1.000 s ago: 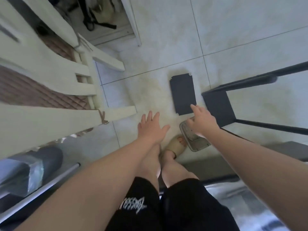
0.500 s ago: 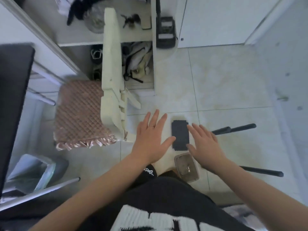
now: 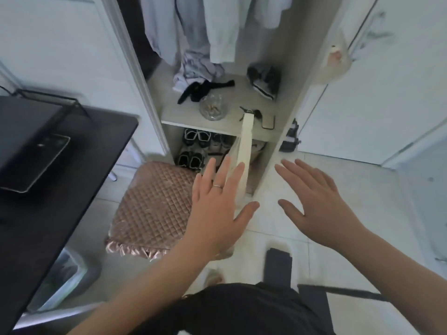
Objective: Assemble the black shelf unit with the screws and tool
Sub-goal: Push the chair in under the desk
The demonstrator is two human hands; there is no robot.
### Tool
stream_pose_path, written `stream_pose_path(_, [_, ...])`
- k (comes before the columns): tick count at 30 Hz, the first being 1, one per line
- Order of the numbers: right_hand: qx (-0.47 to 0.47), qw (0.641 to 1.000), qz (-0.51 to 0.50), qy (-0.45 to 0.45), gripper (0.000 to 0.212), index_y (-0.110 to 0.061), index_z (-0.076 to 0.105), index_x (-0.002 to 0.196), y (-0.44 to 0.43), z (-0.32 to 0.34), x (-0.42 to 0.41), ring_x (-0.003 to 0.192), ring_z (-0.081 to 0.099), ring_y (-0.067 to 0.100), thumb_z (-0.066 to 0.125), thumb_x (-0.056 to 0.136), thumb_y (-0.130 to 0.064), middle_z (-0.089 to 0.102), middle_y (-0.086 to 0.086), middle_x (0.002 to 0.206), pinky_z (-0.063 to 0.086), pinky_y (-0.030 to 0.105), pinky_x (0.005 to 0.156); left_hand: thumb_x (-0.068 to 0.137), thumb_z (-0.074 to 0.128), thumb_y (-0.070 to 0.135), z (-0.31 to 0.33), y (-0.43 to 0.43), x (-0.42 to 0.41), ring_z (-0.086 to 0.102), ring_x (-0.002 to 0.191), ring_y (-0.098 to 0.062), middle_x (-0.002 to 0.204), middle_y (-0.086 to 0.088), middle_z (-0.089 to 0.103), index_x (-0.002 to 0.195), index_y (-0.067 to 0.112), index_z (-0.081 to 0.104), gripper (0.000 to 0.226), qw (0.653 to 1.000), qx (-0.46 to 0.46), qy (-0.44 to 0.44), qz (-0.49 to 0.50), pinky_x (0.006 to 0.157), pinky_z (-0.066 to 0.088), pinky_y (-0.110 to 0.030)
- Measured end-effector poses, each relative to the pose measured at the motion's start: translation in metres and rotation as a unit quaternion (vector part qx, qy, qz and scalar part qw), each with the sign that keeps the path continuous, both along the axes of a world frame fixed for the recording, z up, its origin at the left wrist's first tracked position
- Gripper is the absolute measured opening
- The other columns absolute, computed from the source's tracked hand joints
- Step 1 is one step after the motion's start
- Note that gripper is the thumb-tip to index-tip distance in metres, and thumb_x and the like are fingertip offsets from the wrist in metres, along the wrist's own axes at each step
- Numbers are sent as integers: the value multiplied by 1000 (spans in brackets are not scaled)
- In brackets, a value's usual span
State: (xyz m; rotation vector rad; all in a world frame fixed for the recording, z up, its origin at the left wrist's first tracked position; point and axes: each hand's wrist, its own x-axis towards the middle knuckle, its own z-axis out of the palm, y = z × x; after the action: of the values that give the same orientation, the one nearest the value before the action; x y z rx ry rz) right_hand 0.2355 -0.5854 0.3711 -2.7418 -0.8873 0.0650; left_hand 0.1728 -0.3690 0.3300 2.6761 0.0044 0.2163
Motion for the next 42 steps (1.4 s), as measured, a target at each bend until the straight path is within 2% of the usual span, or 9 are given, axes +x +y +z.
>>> stream_pose_path(5, [-15, 997, 69, -17, 65, -24, 33, 157, 50, 21, 34, 153, 21, 18, 59, 99, -34, 30, -6, 163, 11, 38, 122, 94, 24, 71, -13, 41, 10, -19, 153, -18, 168, 6, -7, 159, 33, 7, 78, 994, -35, 45, 96, 120, -11, -44])
stream_pose_path(10, [-78, 987, 137, 0, 63, -34, 25, 158, 94, 26, 76, 154, 13, 12, 47, 101, -48, 23, -14, 165, 1, 27, 119, 93, 25, 73, -41, 67, 14, -16, 153, -20, 169, 5, -5, 159, 36, 6, 77, 972, -75, 133, 180, 122, -7, -47])
stream_pose_path(15, [-184, 960, 206, 37, 66, -39, 16, 159, 145, 6, 121, 155, 8, 12, 40, 101, -58, 14, -15, 167, 8, 40, 123, 93, 32, 73, -68, 82, 18, -9, 154, -22, 169, 5, 2, 158, 38, 15, 75, 943, -128, 197, 234, 122, 2, -51])
stream_pose_path(24, [-366, 838, 398, 78, 65, -35, 19, 158, 247, -85, 216, 153, 13, 19, 42, 101, -56, 18, -9, 167, 16, 49, 120, 90, 37, 74, -143, 93, 70, 0, 154, -27, 167, 3, 13, 156, 38, 16, 78, 855, -233, 254, 386, 121, 8, -55])
stream_pose_path(28, [-402, 768, 492, 80, 64, -33, 26, 156, 271, -124, 247, 149, 24, 24, 41, 99, -57, 28, -6, 163, 23, 52, 115, 93, 41, 70, -170, 82, 105, 6, 153, -32, 166, -1, 20, 157, 27, 23, 79, 785, -280, 342, 434, 121, 15, -56])
stream_pose_path(34, [-473, 681, 548, 108, 62, -23, 32, 155, 287, -154, 262, 139, 42, 33, 42, 101, -51, 42, 6, 156, 39, 47, 109, 100, 49, 51, -172, 72, 127, 47, 132, -30, 155, -14, 41, 153, 12, 35, 67, 647, -413, 419, 484, 109, 37, -40])
stream_pose_path(36, [-494, 661, 551, 126, 58, -17, 36, 153, 288, -165, 257, 136, 46, 33, 42, 102, -44, 45, 9, 153, 42, 46, 108, 99, 50, 52, -169, 68, 124, 51, 125, -31, 153, -14, 43, 152, 13, 34, 68, 577, -475, 422, 513, 98, 45, -43])
stream_pose_path(39, [-516, 650, 528, 180, 62, -15, 32, 157, 292, -179, 248, 143, 39, 32, 45, 103, -43, 36, 8, 160, 38, 45, 113, 94, 54, 59, -171, 59, 120, 61, 104, -36, 146, -16, 44, 152, 18, 32, 74, 423, -589, 398, 561, 65, 56, -45])
stream_pose_path(42, [-541, 658, 475, 220, 67, -14, 28, 159, 294, -193, 243, 142, 41, 32, 47, 102, -46, 33, 8, 162, 38, 44, 113, 96, 58, 51, -180, 47, 122, 66, 82, -28, 110, -13, 57, 131, 10, 44, 56, 327, -647, 363, 585, 49, 56, -35])
